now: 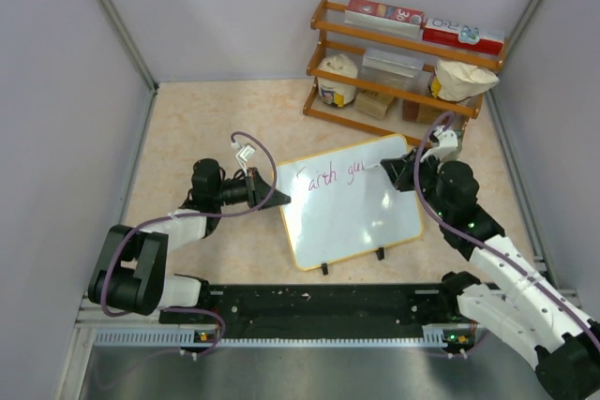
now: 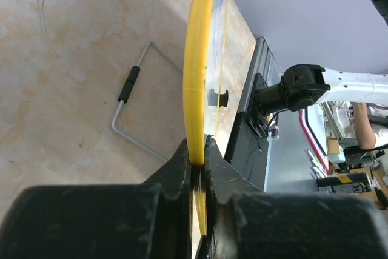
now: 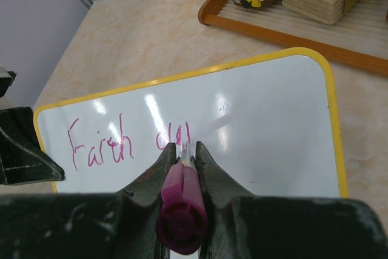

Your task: Write a sentence on the whiteboard

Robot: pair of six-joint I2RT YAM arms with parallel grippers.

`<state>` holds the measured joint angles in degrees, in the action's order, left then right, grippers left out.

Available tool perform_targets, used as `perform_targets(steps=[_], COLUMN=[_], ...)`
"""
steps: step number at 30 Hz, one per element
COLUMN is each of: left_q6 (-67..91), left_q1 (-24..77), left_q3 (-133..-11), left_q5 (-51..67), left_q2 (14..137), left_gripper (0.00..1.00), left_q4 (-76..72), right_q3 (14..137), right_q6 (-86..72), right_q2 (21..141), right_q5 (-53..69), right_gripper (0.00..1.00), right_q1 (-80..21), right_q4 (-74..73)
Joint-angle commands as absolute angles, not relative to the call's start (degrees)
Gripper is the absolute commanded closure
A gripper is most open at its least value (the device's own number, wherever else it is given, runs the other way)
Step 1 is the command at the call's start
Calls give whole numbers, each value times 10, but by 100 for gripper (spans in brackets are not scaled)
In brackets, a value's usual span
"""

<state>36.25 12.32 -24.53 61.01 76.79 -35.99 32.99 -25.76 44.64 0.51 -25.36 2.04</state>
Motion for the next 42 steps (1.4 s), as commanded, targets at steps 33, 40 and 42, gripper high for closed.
perform_targets(steps=[33, 40, 42], left_q6=[312, 312, 312], left_q1=[134, 134, 134], left_q3=[-257, -257, -257], left_q5=[606, 605, 605], left_q2=[779, 780, 779], left_gripper=[100, 100, 100], left_q4=[-364, -362, -362], right_q3=[375, 367, 361], right_q6=[-261, -252, -253], right_q2=[463, 454, 454], right_q5=[-33, -41, -40], right_gripper=[100, 100, 100], right_q1=[-249, -244, -236], right_q4=[70, 51, 51])
